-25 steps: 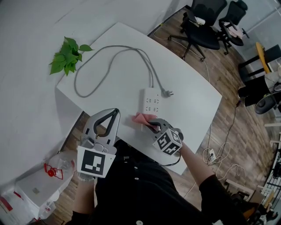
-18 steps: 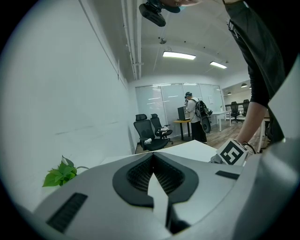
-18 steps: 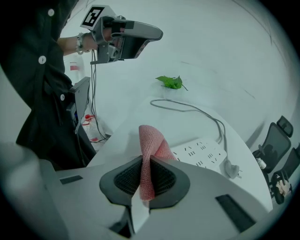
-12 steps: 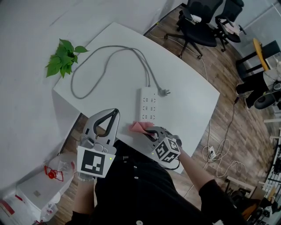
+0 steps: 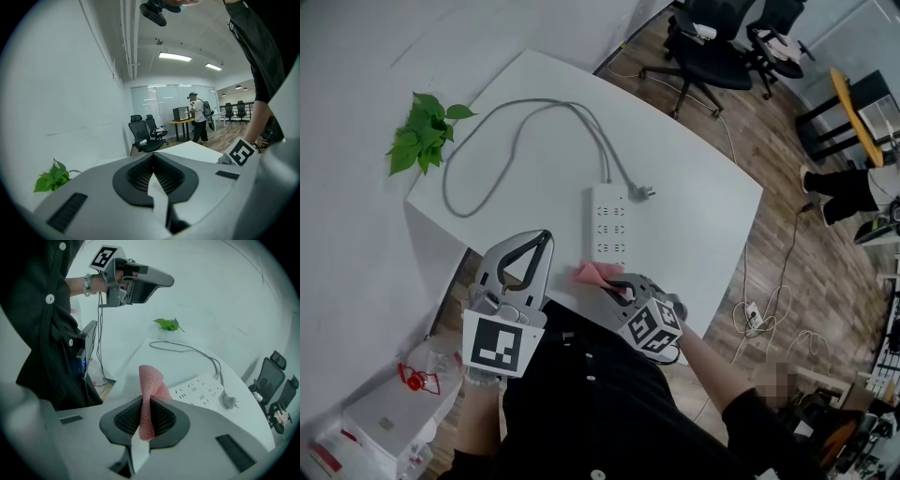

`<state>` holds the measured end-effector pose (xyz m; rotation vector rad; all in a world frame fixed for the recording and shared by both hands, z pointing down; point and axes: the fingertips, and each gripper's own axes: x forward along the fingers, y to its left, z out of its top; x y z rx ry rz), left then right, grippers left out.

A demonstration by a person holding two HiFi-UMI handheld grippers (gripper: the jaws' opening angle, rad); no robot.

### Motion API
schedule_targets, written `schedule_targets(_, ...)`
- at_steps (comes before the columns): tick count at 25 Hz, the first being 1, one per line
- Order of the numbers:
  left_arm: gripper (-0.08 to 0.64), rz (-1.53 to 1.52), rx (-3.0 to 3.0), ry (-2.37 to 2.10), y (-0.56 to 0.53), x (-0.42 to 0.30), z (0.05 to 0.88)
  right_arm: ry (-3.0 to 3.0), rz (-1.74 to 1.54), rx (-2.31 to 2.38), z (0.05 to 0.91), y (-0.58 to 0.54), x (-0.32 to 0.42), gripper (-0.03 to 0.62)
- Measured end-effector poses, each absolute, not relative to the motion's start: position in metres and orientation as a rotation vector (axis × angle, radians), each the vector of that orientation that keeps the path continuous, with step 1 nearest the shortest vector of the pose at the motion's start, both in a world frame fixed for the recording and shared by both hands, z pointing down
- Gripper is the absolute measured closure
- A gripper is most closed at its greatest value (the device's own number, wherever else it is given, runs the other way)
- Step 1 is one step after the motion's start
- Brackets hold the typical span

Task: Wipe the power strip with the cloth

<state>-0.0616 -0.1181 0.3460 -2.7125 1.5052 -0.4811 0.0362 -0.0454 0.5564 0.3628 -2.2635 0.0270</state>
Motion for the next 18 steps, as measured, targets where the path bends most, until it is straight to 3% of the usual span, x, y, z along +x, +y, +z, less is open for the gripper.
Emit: schedule_targets(18,0.548,-0.449,-2.734,1.345,-0.130,-0.040,0.334,-2.307,-0.009,1.211,0.425,-0.135,0.081,0.535)
